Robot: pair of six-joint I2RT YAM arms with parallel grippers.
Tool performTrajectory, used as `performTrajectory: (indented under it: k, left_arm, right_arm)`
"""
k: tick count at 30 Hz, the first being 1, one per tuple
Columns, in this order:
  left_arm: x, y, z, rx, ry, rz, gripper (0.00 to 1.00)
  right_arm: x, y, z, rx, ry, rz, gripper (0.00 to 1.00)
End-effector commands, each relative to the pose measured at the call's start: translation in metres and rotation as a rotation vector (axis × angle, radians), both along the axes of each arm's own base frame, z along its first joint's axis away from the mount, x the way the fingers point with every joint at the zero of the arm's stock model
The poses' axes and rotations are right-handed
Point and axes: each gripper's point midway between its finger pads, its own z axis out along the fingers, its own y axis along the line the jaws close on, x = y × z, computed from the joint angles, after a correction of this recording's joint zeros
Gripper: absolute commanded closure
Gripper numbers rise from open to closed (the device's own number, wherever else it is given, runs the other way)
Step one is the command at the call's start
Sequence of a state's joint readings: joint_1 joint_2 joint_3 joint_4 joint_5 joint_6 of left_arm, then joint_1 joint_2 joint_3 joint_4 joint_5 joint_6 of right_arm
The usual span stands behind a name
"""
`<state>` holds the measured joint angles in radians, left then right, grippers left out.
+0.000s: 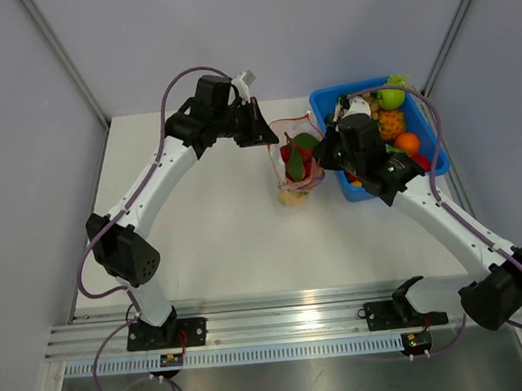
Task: Place the food in the zip-top bag and seal the zipper
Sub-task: Adjust the zipper food storage bag at the center of the board.
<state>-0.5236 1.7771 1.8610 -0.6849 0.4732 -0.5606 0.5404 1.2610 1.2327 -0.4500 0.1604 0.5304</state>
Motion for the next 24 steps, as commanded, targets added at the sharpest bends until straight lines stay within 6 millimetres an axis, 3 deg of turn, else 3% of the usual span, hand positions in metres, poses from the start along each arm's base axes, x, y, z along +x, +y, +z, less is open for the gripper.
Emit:
performTrajectory:
  k: [1, 3, 5, 7, 10, 16, 24]
  left_arm:
    - [0.005, -0.003, -0.001, 0.012, -0.051, 0.012, 1.00]
    - [0.008, -0.006, -0.027, 0.045, -0.009, 0.013, 1.00]
    - [0.005, -0.009, -0.041, 0.049, 0.025, -0.001, 1.00]
    - [0.003, -0.009, -0.043, 0.044, 0.027, -0.009, 1.00]
    - [0.002, -0.008, -0.035, 0.038, 0.006, -0.008, 1.00]
    - [-0.002, -0.010, -0.026, 0.011, 0.002, -0.024, 1.00]
    - [-0.004, -0.010, -0.023, 0.006, 0.000, -0.025, 1.00]
  right_arm:
    - [0.006, -0.001, -0.047, -0.069, 0.078, -0.015, 0.95]
    - [0.005, -0.004, -0.071, -0.109, 0.140, -0.024, 0.95]
    - [0.004, -0.003, -0.080, -0.105, 0.158, -0.028, 0.89]
    - [0.001, -0.004, -0.077, -0.079, 0.142, -0.032, 0.71]
    - [-0.003, -0.009, -0.072, -0.073, 0.133, -0.050, 0.59]
    - [-0.010, -0.013, -0.074, -0.049, 0.140, -0.072, 0.57]
    - [-0.018, -0.016, -0.102, -0.048, 0.197, -0.092, 0.56]
